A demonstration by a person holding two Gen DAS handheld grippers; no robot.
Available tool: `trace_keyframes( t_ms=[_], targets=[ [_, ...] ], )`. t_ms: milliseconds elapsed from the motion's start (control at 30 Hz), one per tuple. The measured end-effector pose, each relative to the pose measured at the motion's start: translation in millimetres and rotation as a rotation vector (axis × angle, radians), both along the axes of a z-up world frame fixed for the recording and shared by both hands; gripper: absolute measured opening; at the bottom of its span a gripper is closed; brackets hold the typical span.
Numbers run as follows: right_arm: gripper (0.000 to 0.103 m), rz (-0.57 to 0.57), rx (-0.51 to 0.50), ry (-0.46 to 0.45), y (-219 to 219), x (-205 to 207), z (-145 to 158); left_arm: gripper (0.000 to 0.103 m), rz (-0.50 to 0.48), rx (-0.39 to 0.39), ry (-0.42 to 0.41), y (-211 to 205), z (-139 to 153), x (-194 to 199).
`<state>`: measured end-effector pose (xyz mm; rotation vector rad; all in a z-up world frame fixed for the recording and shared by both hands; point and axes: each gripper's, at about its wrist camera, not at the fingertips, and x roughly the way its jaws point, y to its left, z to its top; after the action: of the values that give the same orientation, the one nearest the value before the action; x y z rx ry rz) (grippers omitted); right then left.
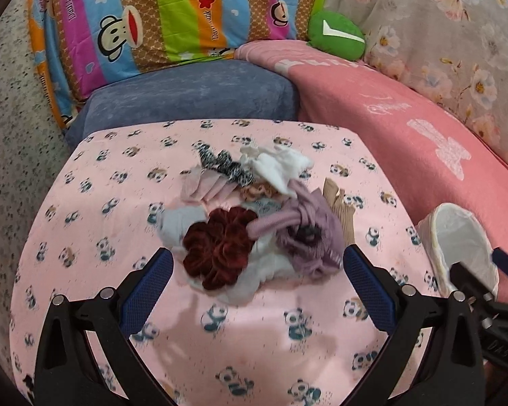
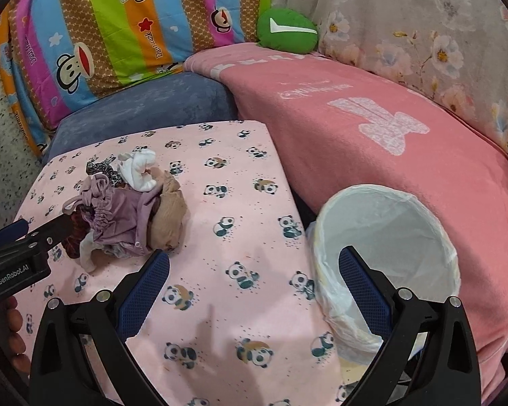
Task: Collect trash
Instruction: 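Move both tools down toward the clothes pile, then grasp the lavender cloth with the left tool while the right tool grasps the beige stocking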
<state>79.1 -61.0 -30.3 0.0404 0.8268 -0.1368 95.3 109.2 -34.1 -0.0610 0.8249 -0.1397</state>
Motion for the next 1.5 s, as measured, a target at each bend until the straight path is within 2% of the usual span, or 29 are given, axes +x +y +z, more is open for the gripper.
trace_keyframes(
  t_ms=[100, 233, 300, 367, 467, 633, 767, 900, 933, 1100, 1500],
  targets=[
    [0.098, 0.02, 0.007, 0.012, 10.9, 18.0, -8.6, 0.093, -0.038, -0.042, 0.003, -2.8, 0.9, 14.6],
    [0.096, 0.031, 0.02, 0.015, 19.4, 36.4, -17.4, 0.084, -0.084, -0.066, 0.025, -9.7, -3.6, 33.4],
    [0.093, 0.036, 0.037, 0.017, 21.7, 44.0, -20.7, 0.071, -0.11, -0.087, 0.053, -12.4, -9.0, 41.7],
    [0.089, 0.043, 0.044, 0.022, 23.7, 50.2, -24.1, 0.05, -0.133, -0.113, 0.089, -14.1, -14.7, 49.3],
    [0.078, 0.067, 0.058, 0.044, 29.0, 60.1, -31.8, 0.03, -0.159, -0.154, 0.12, -11.8, -18.0, 54.3],
    [0.057, 0.116, 0.124, 0.086, 38.8, 73.7, -45.7, 0.025, -0.158, -0.177, 0.105, -0.6, -10.5, 53.6],
    [0.049, 0.148, 0.17, 0.122, 49.5, 86.6, -59.9, 0.025, -0.142, -0.188, 0.086, 9.1, -2.3, 53.5],
    [0.021, 0.167, 0.214, 0.174, 55.2, 97.7, -73.5, 0.025, -0.136, -0.182, 0.076, 10.7, 2.9, 55.8],
    [0.016, 0.169, 0.222, 0.179, 55.1, 97.5, -74.8, 0.025, -0.136, -0.184, 0.074, 10.6, 4.6, 55.5],
    [0.012, 0.162, 0.219, 0.135, 46.7, 86.2, -60.4, 0.025, -0.141, -0.172, 0.041, 5.2, 21.6, 52.0],
    [0.011, 0.064, 0.185, -0.023, -14.7, 37.0, 19.0, 0.025, -0.24, -0.181, -0.087, -43.2, 88.7, 28.9]
  ],
)
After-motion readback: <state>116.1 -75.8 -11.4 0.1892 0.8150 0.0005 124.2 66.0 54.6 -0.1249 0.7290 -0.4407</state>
